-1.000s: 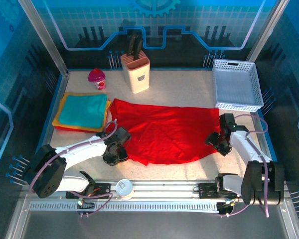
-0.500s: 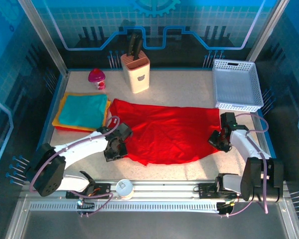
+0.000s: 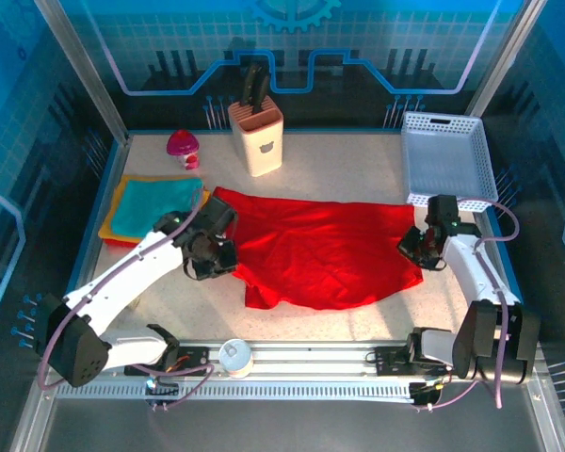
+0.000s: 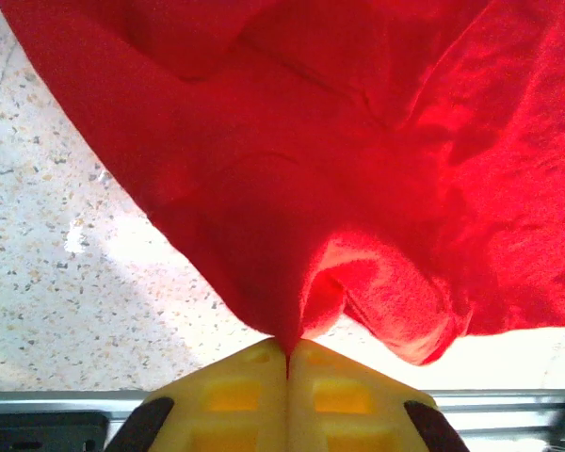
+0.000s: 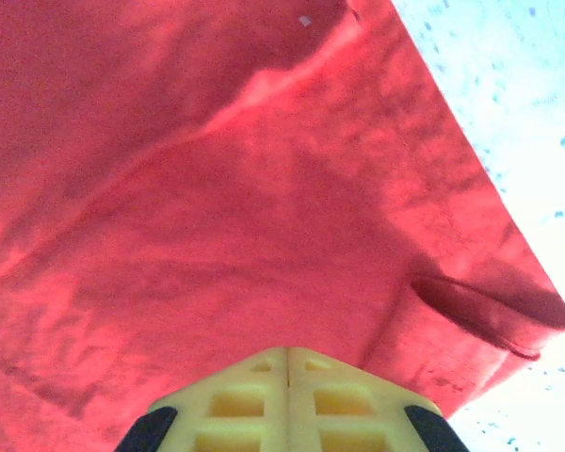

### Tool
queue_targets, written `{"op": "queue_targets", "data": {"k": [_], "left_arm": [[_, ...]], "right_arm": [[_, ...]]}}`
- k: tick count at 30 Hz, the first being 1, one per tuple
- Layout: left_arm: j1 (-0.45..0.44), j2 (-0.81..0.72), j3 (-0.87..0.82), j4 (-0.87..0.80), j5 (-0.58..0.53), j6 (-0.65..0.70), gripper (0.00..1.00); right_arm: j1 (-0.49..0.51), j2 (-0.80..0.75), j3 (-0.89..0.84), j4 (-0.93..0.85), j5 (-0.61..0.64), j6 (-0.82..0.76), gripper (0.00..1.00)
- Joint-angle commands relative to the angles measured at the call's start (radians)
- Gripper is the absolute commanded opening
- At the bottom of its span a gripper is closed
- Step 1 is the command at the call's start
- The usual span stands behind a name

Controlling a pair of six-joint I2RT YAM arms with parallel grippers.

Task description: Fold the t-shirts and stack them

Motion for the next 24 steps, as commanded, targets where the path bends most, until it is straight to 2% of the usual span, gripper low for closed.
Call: {"op": "queue_targets", "data": {"k": [1,8,12,13,16,19,20,24], "left_arm": [[0.06,0.063,0.079,0.032,0.108,0.089,0.0],[0.097,0.367,0.314,0.065,0.144,0.206,0.0],[0.097,0.554,0.484,0.04,0.106,0.266,0.0],[0.098,0.586,0.521,0.038,0.092,0.282,0.04],[0.098,0.633,0.572,0.043,0.087,0.317,0.29],[0.096,0.616,0.56,0.024,0.083,0.337,0.46],[0.096,0.593,0.536,0.024,0.071,0.337,0.49],[0.099,0.467,0.378,0.054,0.061,0.314,0.51]], "right_arm": [[-0.014,0.009,0.037,-0.036,-0.022,-0.003,0.0],[-0.015,-0.008,0.011,-0.029,-0.019,-0.009,0.01],[-0.014,-0.034,-0.005,-0.032,-0.018,-0.017,0.01],[-0.015,-0.041,-0.006,-0.033,-0.014,-0.021,0.01],[-0.015,-0.059,-0.012,-0.035,-0.01,-0.031,0.01],[-0.015,-0.061,-0.011,-0.035,-0.011,-0.042,0.02],[-0.015,-0.062,-0.013,-0.03,-0.016,-0.045,0.04],[-0.015,-0.058,-0.019,-0.005,-0.041,-0.052,0.07]]}}
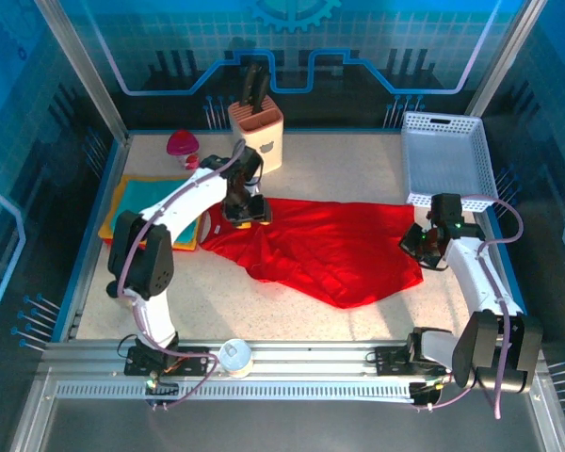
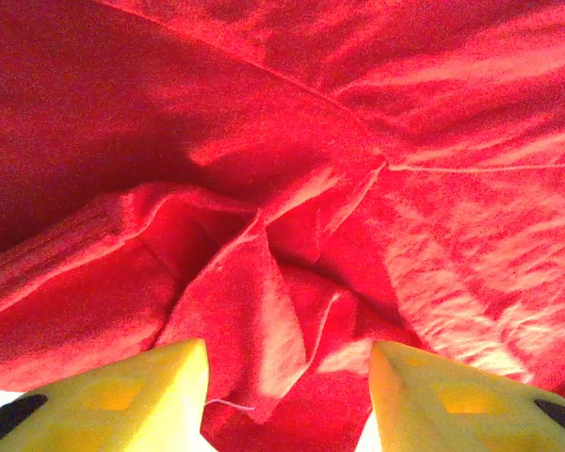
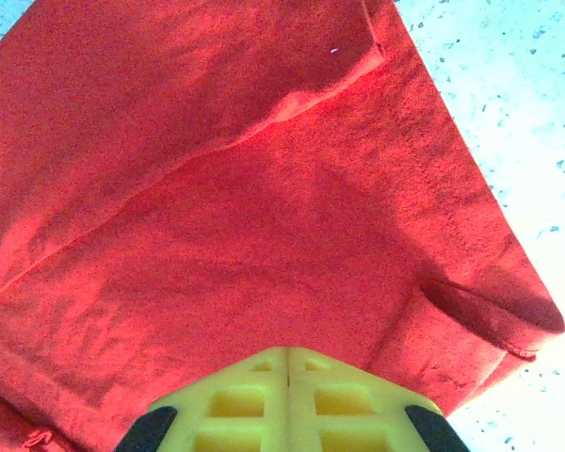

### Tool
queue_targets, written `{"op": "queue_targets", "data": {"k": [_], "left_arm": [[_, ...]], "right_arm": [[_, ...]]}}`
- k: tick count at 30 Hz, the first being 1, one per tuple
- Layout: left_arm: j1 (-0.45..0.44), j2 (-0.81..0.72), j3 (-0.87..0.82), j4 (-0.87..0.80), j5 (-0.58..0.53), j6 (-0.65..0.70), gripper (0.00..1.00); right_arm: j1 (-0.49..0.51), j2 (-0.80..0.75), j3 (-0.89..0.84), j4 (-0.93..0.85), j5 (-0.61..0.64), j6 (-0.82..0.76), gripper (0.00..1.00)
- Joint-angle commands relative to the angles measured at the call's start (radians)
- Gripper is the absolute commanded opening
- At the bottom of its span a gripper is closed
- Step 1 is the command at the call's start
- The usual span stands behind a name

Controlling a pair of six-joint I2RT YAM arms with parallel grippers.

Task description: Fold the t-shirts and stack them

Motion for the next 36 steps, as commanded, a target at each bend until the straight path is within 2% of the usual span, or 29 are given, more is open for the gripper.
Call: {"op": "queue_targets", "data": {"k": [1,6,12,16,23,29,34,36], "left_arm": [[0.007,-0.135,-0.128,-0.01,-0.007,-0.005,0.49],[0.015,-0.251,-0.357,0.086,-0.005,-0.065,0.39],[0.017,-0.249,-0.506,0.271,-0.012,-0.098,0.39],[0.017,-0.187,-0.492,0.29,-0.089,-0.077,0.42],[0.016,-0.141,-0.489,0.338,-0.1,-0.066,0.42],[0.017,-0.125,-0.493,0.35,-0.083,-0.072,0.32],[0.015,-0.143,-0.505,0.347,-0.068,-0.09,0.17],[0.015,-0.154,-0.505,0.336,-0.062,-0.098,0.14]], "right_arm": [[-0.012,-0.009,-0.02,0.013,-0.038,-0.023,0.08],[-0.01,0.006,-0.028,0.035,-0.069,-0.031,0.11],[-0.011,0.015,-0.038,0.053,-0.102,-0.039,0.12],[-0.012,0.01,-0.035,0.04,-0.102,-0.048,0.12],[-0.011,-0.002,-0.045,0.041,-0.105,-0.053,0.15],[-0.012,0.003,-0.053,0.049,-0.108,-0.051,0.15],[-0.012,0.017,-0.044,0.04,-0.125,-0.06,0.16],[-0.011,0.018,-0.043,0.039,-0.118,-0.063,0.16]]}}
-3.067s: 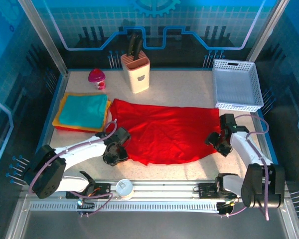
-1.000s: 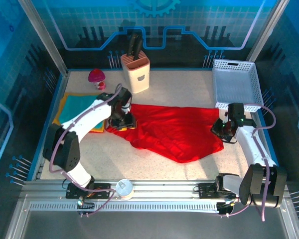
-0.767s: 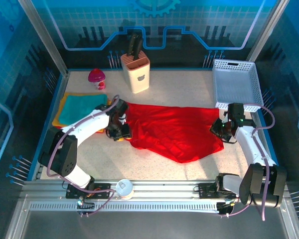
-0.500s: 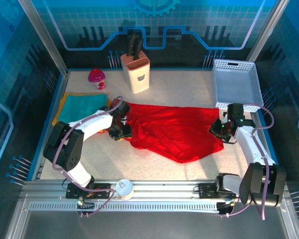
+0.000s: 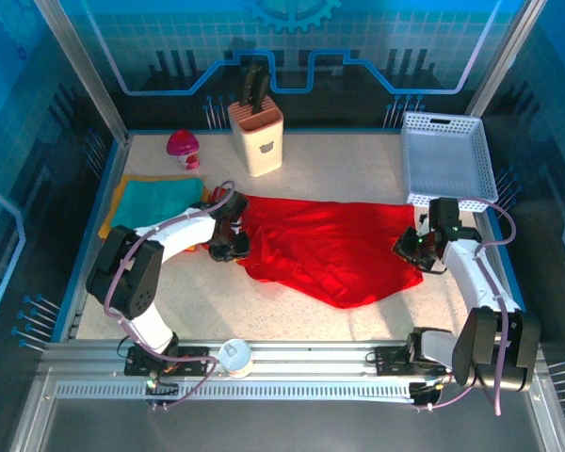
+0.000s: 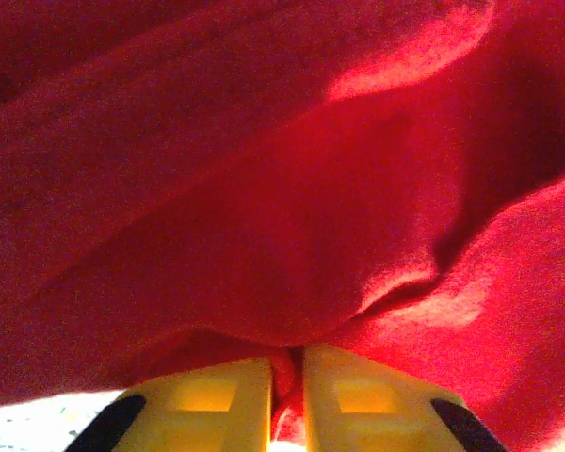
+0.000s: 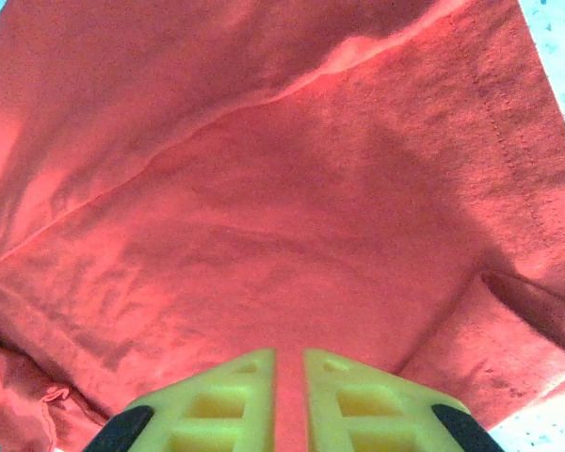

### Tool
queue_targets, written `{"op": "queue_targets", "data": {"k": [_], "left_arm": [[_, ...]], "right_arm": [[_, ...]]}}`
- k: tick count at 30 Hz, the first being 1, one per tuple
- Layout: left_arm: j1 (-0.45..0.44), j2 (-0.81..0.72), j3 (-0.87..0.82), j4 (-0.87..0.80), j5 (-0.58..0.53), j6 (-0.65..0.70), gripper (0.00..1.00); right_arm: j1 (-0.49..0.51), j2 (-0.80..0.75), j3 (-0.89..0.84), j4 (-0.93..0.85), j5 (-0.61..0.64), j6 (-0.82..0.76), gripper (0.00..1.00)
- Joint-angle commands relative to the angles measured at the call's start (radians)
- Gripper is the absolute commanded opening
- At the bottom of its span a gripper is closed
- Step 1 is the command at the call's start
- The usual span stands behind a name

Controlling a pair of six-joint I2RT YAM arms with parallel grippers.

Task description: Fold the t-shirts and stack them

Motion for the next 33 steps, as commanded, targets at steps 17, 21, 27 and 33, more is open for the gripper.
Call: {"op": "queue_targets", "data": {"k": [17,21,27,33], "left_arm": [[0.005,-0.231,-0.037,-0.256,0.052,-0.059,0.0],[0.005,-0.296,-0.123,-0.268,0.096,-0.083,0.0],[0.005,-0.355,-0.25,-0.21,0.12,-0.127,0.03],[0.005,-0.335,-0.255,-0.188,0.126,-0.132,0.18]], "right_arm": [[-0.015,0.019,-0.025,-0.051,0.04,-0.023,0.17],[-0.043,0.013,-0.053,-0.066,0.108,-0.005,0.31],[-0.106,-0.008,-0.12,-0.011,0.109,0.0,0.38],[-0.107,0.074,-0.11,-0.02,0.097,-0.012,0.37]]}}
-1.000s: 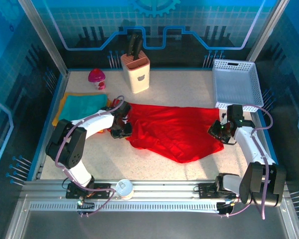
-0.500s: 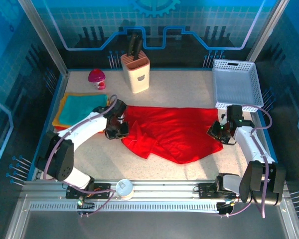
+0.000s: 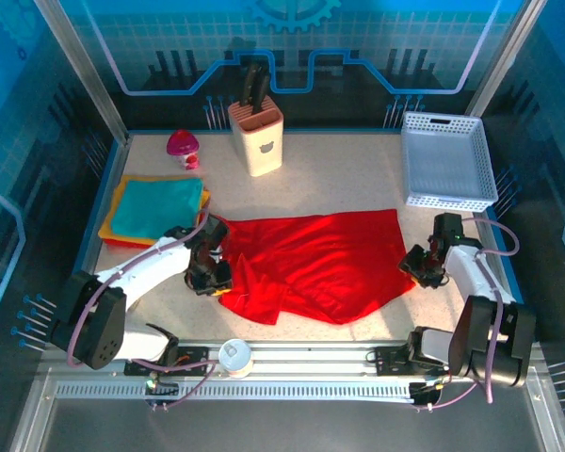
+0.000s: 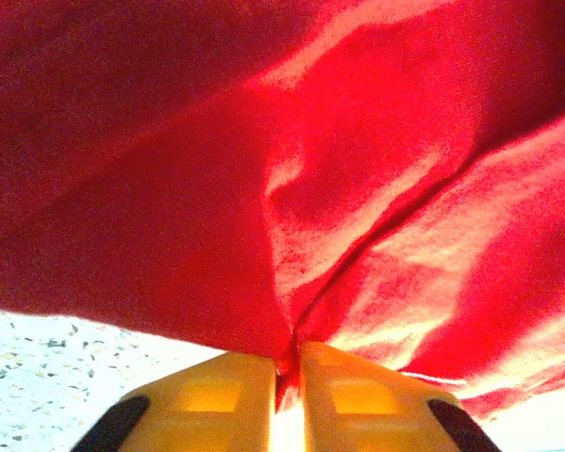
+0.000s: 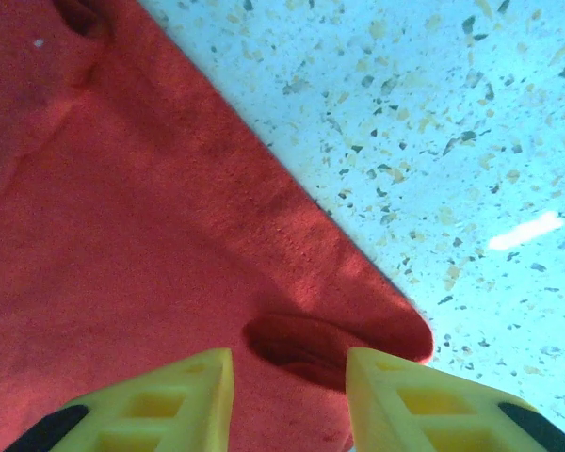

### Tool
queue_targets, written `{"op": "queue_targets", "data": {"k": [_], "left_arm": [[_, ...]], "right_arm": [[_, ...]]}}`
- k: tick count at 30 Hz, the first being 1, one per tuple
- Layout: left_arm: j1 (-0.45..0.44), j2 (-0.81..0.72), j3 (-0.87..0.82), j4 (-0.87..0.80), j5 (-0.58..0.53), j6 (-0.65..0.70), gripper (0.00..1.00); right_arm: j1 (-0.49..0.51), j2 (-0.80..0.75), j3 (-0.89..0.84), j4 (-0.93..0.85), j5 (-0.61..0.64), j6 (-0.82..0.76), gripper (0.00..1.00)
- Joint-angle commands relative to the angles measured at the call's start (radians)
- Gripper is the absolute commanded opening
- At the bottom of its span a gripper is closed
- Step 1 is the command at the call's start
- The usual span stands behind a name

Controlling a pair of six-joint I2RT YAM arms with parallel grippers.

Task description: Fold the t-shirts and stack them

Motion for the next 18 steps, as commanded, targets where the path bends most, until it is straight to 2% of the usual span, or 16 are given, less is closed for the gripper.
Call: {"op": "queue_targets", "data": {"k": [1,3,12,18], "left_arm": [[0.005,-0.004,0.003,-0.002,0.025,-0.012,0.2],[0.005,-0.01,0.001,0.001,0.021,-0.014,0.25],[0.005,0.055,0.026,0.023,0.026,-0.003,0.27],[0.005,0.078,0.072,-0.009,0.011,0.02,0.28]], "right_arm": [[-0.009,0.023,-0.001,-0.01,0.009,-0.008,0.37],[-0.01,0.006,-0.015,-0.013,0.018,-0.007,0.37],[0.002,-0.057,-0.069,-0.025,0.018,0.045,0.41],[0.014,-0.067,-0.09,0.0,0.007,0.061,0.39]]}}
